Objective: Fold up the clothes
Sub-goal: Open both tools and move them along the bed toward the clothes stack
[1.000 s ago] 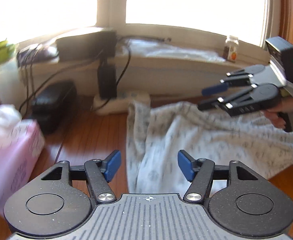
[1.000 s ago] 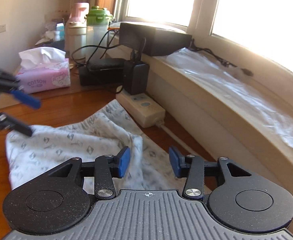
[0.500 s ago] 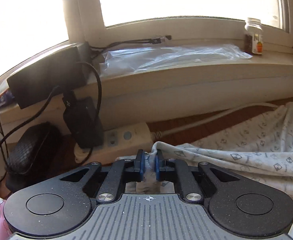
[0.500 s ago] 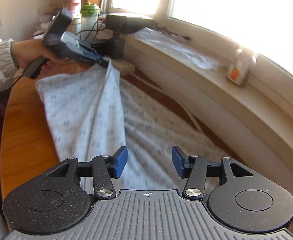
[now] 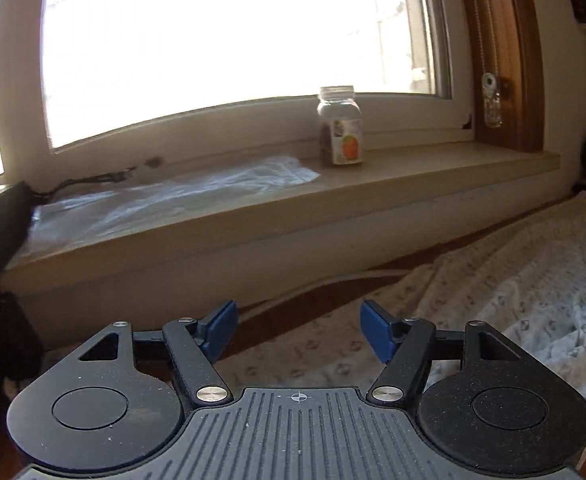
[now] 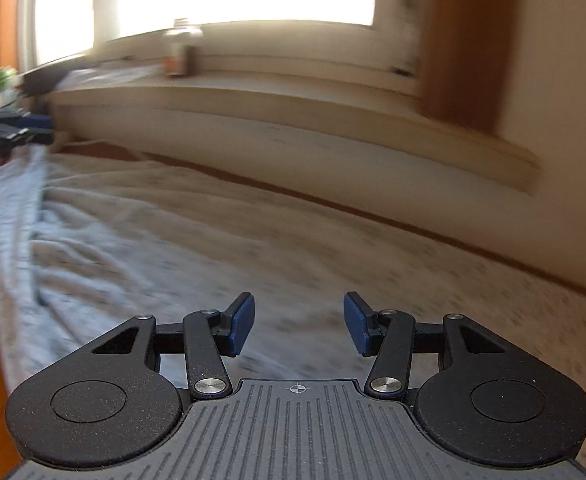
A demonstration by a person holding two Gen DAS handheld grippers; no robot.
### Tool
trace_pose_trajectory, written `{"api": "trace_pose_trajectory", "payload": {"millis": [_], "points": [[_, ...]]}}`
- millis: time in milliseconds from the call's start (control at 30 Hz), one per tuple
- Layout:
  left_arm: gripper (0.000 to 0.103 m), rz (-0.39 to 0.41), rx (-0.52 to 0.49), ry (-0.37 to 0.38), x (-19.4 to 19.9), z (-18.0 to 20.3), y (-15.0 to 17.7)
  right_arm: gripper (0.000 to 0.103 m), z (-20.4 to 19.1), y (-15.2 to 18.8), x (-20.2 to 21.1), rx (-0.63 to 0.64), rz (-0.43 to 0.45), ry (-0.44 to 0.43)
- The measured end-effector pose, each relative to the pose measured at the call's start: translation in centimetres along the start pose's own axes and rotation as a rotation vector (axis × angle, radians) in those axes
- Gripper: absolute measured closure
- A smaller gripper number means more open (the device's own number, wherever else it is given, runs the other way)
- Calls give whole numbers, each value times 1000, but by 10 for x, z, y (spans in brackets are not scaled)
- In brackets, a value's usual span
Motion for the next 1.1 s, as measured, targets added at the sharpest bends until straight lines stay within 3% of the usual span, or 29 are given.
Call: {"api": "trace_pose_trajectory", "payload": {"millis": [167,333,533,767,1100], "points": [[27,-70,64,106,-25,-2,14,51,47,23,-2,-124,-24,50],[25,-85,126,147,-26,-10,22,36,53,35,-4,-125,-12,68],[25,-140,155,125,-21,-10,30,35,49,41,-2,-131,-3,67],[25,-144,197,93,0,-12,45,35,44,53,12,-138,-5,68],[24,-146,210,116,15,-12,54,29,42,58,17,-143,-7,60]]}}
Point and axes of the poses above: each gripper's, at about its wrist camera, not at the fingertips, and x roughly against the way its jaws point, z to its right, y to its underside, the point moved 3 cm from there along -x, roughly the way its jaws point, and after that the axes turned 8 degrees about -z, right-handed, at the moved point
